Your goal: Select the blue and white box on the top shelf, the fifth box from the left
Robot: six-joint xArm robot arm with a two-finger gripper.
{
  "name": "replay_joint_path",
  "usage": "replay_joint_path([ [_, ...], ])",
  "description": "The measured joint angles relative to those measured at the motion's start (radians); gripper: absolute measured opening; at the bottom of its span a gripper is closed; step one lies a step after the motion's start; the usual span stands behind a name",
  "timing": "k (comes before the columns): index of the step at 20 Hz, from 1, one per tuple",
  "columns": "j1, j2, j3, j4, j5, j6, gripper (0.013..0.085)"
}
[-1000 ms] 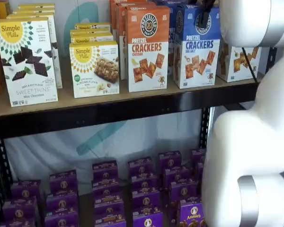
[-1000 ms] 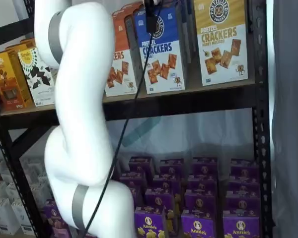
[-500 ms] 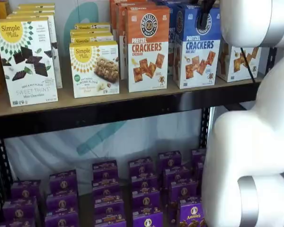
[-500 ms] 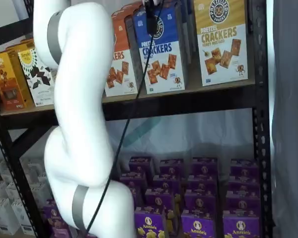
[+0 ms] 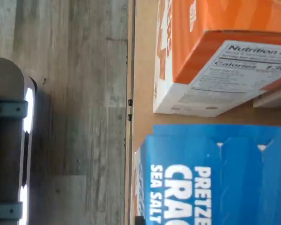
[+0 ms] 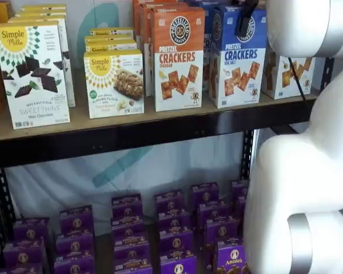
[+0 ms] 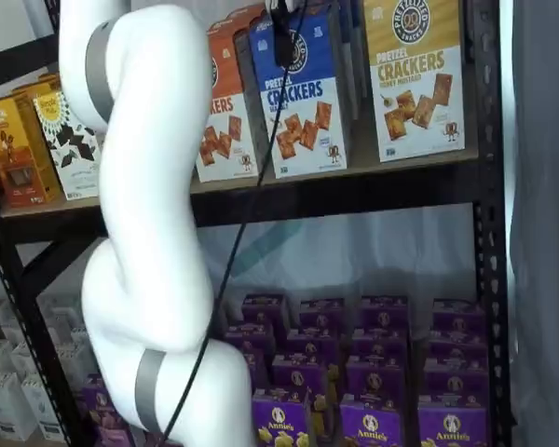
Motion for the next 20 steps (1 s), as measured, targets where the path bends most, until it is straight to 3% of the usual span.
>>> replay_joint_path([
  [20, 0.001, -0.04, 0.03, 0.005, 0.005, 0.005, 0.057],
])
